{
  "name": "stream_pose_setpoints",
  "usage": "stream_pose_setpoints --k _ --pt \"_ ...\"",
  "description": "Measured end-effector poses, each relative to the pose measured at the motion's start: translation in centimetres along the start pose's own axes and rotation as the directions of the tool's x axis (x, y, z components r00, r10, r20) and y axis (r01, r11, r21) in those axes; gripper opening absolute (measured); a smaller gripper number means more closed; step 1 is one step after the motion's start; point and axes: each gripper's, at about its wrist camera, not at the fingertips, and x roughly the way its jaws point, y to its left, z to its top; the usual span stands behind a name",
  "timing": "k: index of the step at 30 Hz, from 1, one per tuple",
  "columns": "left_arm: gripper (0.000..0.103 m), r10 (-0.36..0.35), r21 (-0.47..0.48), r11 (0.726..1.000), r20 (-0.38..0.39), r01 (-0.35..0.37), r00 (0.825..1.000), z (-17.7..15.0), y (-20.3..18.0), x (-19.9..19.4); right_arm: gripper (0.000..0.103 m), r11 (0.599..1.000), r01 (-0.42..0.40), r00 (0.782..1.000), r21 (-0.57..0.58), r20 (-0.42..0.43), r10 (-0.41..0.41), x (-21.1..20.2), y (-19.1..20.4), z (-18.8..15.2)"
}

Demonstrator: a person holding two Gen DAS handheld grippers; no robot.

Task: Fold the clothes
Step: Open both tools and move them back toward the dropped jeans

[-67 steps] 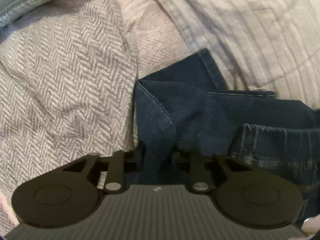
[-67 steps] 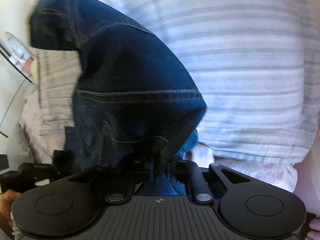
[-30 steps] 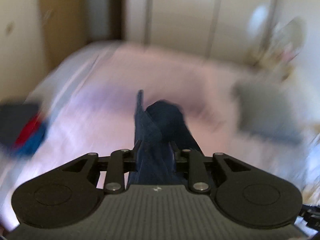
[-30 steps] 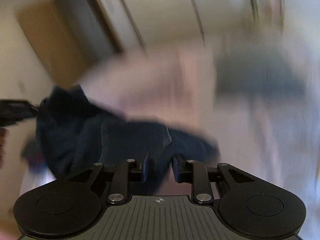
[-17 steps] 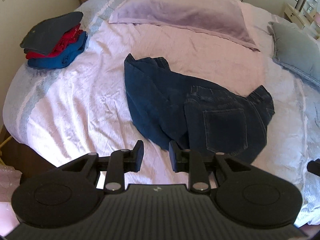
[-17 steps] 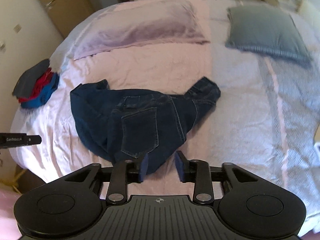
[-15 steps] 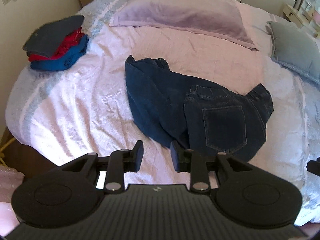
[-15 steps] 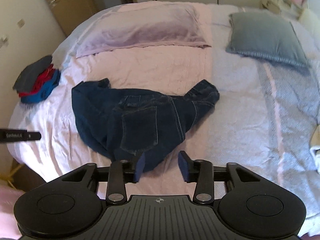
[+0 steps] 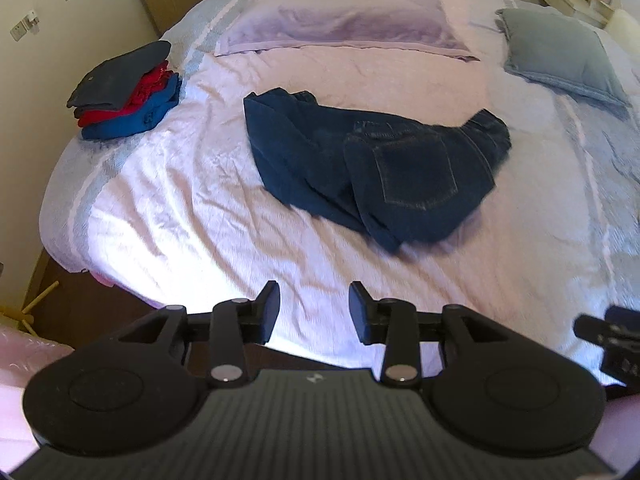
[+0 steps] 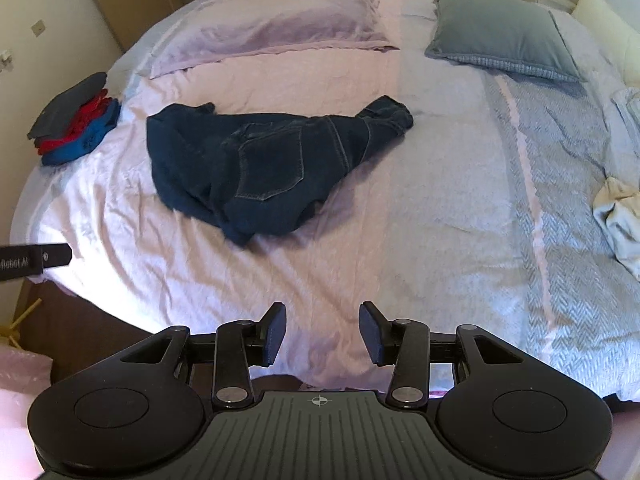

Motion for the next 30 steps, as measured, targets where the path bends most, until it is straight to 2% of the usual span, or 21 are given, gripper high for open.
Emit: stream_pose_setpoints --k 4,8,15,24,30 --pt "0.034 0.006 -0.007 1.0 0.025 -0.006 1.0 -1.8 0.2 -1.8 0.045 0.999 -0.001 0.999 -0.037 0.033 0.002 -1.3 0.7 -1.3" --pt "0.036 0.006 -0.03 1.0 0.044 -0.005 0.999 -2.8 0.9 -3.3 0.046 0.999 -0.002 0.999 -0.046 0.032 0.004 -1.6 1.2 -2.0" --pt "0.038 0.022 -0.073 0.997 0.059 -0.018 0.998 -3.8 2.5 -4.5 0.047 0.994 -0.018 0.998 -0.109 0.056 0.025 -2.2 2.9 -1.9" --pt "0.038 0.036 -0.103 0.994 0.044 -0.031 0.998 -3.8 4.4 -3.6 0.047 0.991 -0.036 0.997 -0.13 0.057 0.044 -1.1 4.5 -0.8" --pt "0.038 0.033 -0.1 0.995 0.029 -0.03 0.999 -2.3 5.7 -1.7 0.047 0.992 -0.022 0.998 -0.128 0.055 0.03 0.3 5.3 0.8"
